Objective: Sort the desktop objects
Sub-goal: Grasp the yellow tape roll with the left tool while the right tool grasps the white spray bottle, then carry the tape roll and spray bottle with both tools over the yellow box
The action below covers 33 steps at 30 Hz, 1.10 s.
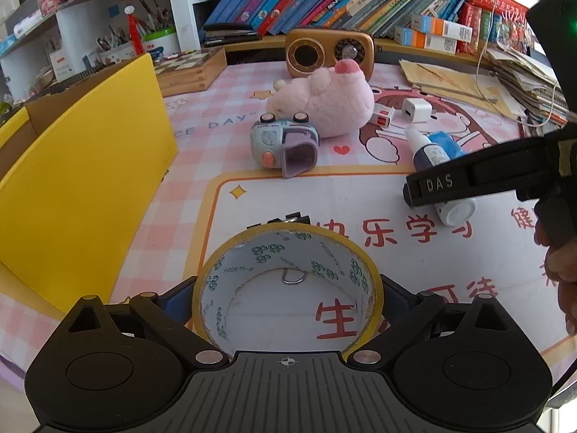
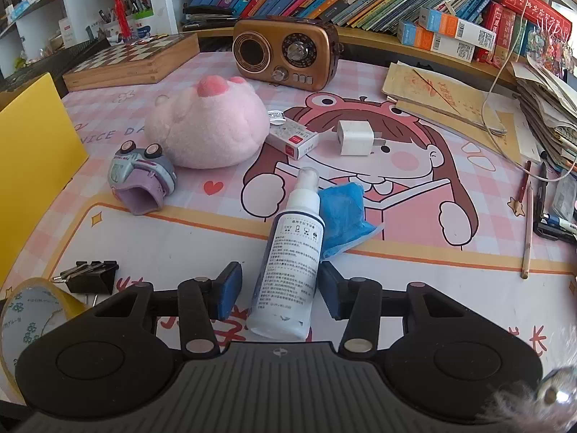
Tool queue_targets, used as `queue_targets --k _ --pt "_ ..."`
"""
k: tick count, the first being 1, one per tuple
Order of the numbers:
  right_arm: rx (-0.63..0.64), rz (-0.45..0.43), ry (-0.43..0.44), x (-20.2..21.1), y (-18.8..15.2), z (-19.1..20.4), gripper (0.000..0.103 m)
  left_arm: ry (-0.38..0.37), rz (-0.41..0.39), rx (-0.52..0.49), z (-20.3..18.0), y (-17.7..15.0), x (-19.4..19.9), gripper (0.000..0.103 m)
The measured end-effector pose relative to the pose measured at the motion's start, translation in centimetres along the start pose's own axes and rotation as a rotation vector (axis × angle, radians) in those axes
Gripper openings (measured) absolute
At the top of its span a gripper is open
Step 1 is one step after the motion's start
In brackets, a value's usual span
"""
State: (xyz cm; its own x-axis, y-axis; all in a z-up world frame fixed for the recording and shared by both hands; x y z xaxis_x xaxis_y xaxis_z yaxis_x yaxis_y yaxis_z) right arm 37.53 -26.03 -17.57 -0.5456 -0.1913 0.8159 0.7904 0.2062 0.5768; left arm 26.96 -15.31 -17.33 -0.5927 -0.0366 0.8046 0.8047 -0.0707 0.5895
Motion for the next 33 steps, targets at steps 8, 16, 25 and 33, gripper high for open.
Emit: queue_targets --k 8,16,25,33 --pt "-0.011 -0.002 0.001 0.0 0.1 -0.4 0.031 -0.002 0.007 0.014 0.4 -0.2 0.1 0.093" --pt "-0.036 -0.062 0.037 2.7 0.6 0.0 0.030 -0.008 -0.087 0.023 1.4 1.6 3.0 0.093" --pt "-0.066 -0.130 0.074 7.3 0.6 0.8 0.030 -0.028 -0.197 0.028 2.2 3.3 7.4 0.093" --pt "-0.073 -0.176 0.077 11.3 -0.9 1.8 0.030 -0.058 -0.235 0.029 2.7 2.8 10.2 0.093"
Point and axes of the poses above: each gripper's, at about its wrist camera, not at the fingertips, and x roughly against the way its jaws point, z to its left, y to its top, the point moved 9 cm from there along -x, roughly the way its jaws point, and after that the axes turned 4 degrees about z, right-handed, at the moved point
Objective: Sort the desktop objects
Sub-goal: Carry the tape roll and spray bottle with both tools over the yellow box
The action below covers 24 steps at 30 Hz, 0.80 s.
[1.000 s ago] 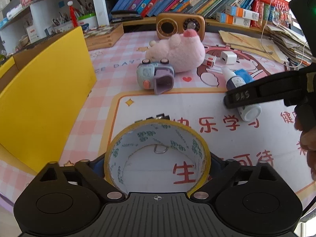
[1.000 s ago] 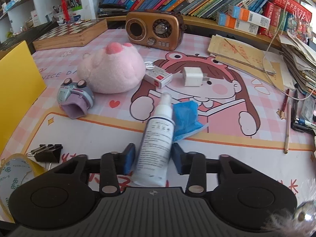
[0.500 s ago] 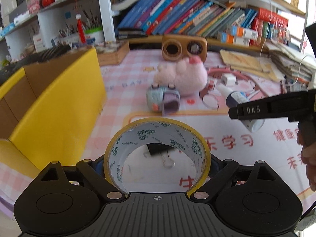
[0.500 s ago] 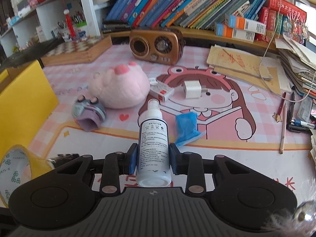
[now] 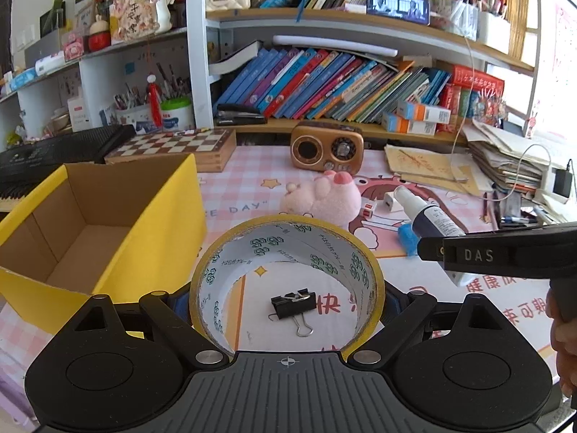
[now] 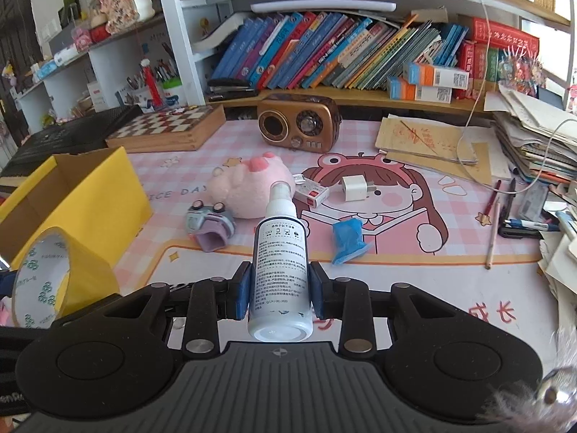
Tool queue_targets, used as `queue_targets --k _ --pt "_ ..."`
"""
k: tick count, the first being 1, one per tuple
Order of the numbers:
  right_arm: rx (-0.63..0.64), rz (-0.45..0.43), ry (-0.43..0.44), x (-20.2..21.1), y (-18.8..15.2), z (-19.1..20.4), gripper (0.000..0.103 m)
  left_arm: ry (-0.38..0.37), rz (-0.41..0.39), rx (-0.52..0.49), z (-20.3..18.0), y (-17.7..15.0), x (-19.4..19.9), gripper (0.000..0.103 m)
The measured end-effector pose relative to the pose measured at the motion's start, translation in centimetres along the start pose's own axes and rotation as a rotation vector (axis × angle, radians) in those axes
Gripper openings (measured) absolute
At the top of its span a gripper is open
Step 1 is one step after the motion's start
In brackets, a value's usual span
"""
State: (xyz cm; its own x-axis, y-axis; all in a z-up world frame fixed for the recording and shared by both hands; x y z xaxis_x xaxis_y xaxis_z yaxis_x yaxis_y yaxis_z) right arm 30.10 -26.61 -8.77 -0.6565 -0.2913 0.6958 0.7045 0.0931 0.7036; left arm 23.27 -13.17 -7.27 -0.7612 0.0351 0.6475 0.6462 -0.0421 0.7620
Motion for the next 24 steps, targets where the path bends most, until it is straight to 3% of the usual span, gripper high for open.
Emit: queue_targets --k 24 --pt "-0.031 -0.028 0.002 9.4 -7.0 8.2 0.030 -0.032 0.008 0.012 5.7 -5.0 8.8 0.093"
Point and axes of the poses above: each gripper's, at about its wrist camera, not at the fingertips, and x roughly against the way its jaws point, z to its left, y to its top, the point moved 9 cm from there along -x, roughly the way its jaws point, and after that the axes turned 4 degrees about z, right-handed, at the moved point
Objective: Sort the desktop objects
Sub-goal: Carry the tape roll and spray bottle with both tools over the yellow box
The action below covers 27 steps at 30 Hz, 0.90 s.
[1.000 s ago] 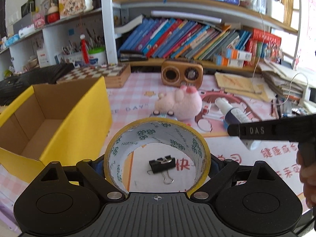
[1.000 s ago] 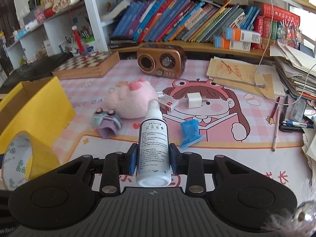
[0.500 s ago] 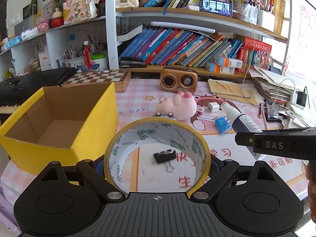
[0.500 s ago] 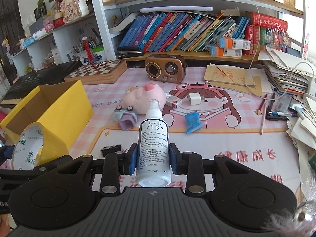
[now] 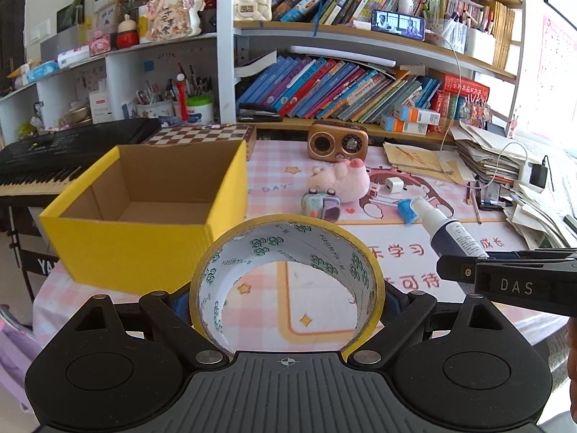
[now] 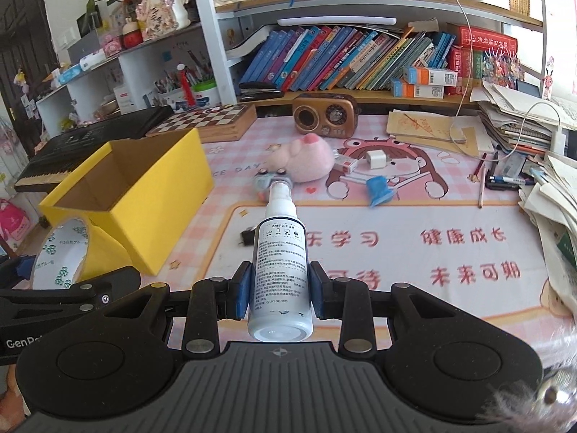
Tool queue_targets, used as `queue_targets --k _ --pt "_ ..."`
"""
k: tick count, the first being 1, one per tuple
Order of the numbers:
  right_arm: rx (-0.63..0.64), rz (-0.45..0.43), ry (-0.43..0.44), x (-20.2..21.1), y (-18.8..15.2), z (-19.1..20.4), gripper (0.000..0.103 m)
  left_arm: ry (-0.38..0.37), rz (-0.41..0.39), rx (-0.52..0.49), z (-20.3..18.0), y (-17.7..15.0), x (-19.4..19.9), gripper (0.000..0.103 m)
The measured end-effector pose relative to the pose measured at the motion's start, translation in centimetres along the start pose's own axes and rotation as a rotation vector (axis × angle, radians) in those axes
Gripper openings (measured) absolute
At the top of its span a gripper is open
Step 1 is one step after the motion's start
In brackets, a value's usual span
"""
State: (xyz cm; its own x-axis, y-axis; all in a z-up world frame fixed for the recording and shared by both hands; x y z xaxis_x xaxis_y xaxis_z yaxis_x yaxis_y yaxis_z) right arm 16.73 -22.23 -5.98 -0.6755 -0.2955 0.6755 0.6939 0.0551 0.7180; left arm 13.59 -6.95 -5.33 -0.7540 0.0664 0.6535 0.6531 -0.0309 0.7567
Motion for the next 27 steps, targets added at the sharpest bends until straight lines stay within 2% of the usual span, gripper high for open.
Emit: queue_targets --k 14,27 --pt "0.019 0.031 0.042 2.1 -4.3 6.9 0.030 0.010 0.006 0.016 4.4 -3.4 3.8 0.093" --pt "0.091 0.048 0.105 2.3 -6.0 13.2 0.030 0.059 0.003 0.083 9.5 -5.7 6.4 0.093"
Point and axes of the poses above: each gripper's, at about its wrist camera, not at the fingertips, and x roughly against the way its jaws point, z to its left, y to its top, the point moved 9 cm from there along -x, roughly the way its jaws point, and after that the axes turned 4 degrees about z, right-handed, at the moved point
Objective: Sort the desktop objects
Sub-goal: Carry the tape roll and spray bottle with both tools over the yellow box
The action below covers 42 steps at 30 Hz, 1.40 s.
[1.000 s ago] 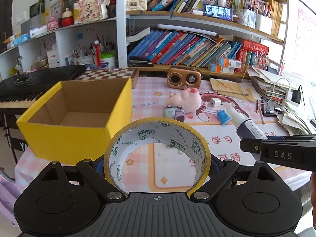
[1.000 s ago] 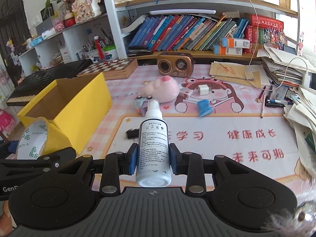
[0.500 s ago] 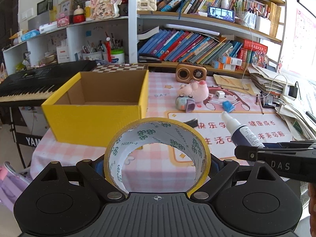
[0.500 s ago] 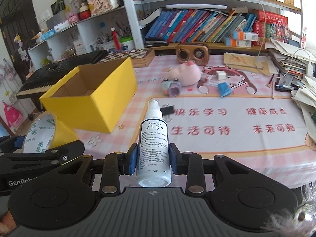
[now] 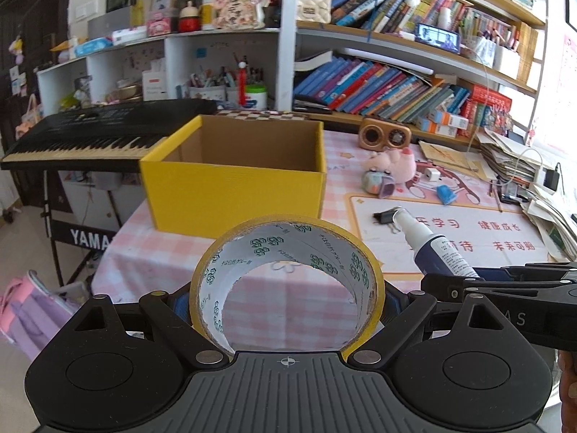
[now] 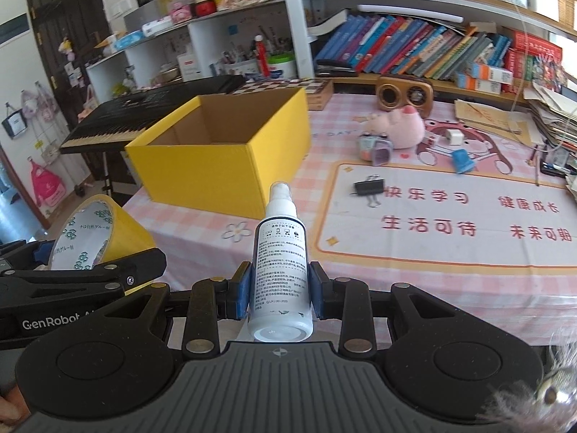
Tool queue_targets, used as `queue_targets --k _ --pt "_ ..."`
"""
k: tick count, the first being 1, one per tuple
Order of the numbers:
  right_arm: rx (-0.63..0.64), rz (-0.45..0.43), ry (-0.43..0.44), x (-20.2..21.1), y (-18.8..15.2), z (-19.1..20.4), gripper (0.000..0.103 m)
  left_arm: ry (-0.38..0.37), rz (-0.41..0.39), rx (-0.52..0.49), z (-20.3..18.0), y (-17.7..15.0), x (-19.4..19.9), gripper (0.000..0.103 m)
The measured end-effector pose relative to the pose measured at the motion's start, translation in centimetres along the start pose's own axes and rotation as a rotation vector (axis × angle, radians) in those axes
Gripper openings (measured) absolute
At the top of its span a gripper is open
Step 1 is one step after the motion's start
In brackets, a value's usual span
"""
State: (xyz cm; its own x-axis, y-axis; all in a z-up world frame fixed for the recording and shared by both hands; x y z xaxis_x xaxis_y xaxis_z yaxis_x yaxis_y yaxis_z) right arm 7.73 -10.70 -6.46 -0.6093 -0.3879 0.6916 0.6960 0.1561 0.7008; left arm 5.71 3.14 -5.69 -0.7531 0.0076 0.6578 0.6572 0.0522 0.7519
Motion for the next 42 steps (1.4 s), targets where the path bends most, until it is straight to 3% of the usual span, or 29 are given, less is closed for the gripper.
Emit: queue_targets --k 16,42 --pt "0.083 0.002 0.070 -1.1 0.5 4.9 0.030 0.061 -0.021 0.059 4.3 -0.1 1.0 0.093" --pt "0.159 -0.030 0.079 -2.4 3.9 7.2 0.031 0.069 -0.059 0.073 6.7 2.6 0.3 0.093"
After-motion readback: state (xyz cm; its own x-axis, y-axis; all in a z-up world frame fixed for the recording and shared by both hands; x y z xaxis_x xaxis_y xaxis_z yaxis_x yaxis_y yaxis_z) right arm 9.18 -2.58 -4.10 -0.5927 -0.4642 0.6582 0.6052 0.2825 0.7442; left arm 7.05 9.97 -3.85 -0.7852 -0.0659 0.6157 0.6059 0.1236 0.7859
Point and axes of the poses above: each gripper's, at about its wrist camera, not at the fingertips, and x roughly against the way its jaws point, z to its left, y to its top, the point moved 9 cm from there along -x, roughly the way its jaws point, and after that the axes turned 4 degrees about z, right-handed, at the moved point
